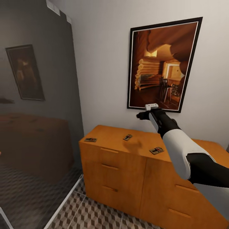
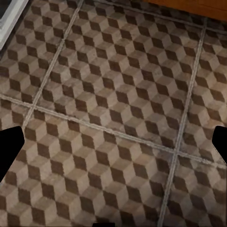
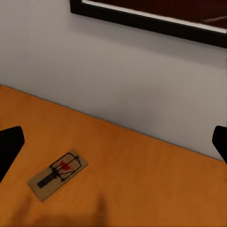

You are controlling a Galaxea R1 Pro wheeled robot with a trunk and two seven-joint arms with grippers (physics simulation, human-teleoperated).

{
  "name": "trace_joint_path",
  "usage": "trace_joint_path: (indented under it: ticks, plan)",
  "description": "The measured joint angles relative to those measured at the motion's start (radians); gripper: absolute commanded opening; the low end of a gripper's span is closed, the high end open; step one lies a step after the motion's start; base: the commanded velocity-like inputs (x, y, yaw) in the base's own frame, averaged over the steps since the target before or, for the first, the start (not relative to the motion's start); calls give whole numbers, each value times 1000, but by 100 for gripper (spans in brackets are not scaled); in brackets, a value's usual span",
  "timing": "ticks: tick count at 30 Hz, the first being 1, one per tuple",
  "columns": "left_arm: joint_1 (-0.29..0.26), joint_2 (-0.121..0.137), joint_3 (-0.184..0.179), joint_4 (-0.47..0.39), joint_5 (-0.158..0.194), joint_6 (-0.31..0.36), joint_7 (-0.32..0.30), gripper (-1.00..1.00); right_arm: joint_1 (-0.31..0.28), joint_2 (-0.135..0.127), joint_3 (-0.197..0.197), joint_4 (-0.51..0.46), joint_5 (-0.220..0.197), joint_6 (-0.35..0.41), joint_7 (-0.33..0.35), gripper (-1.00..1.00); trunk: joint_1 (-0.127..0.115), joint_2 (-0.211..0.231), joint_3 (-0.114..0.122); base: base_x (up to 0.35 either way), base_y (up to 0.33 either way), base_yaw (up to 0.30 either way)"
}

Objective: Take the four mousetraps from the cabinet in the bathroom and place them on the bathroom floor. Make sure all four end up on the same floor surface, and ensure that at least two of them are either under or directly next to the same bathroom sink.

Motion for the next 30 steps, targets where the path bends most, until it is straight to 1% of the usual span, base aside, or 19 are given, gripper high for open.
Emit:
trace_joint_path:
  ticks: [8,11,22,26,30]
  plan:
    - [0,0,0,0,0,0,0,100,0,0,0,0,0,0,0,100,0,0,0,131,-247,254]
    - [0,0,0,0,0,0,0,100,0,0,0,0,0,0,0,100,0,0,0,66,-119,254]
    - [0,0,0,0,0,0,0,100,1,-2,-1,25,1,-2,0,100,0,0,0,12,-21,254]
    - [0,0,0,0,0,0,0,100,1,-5,-1,39,1,-24,0,100,0,0,0,1,-1,254]
    - [0,0,0,0,0,0,0,100,1,-8,-1,58,1,-65,0,100,0,0,0,0,0,254]
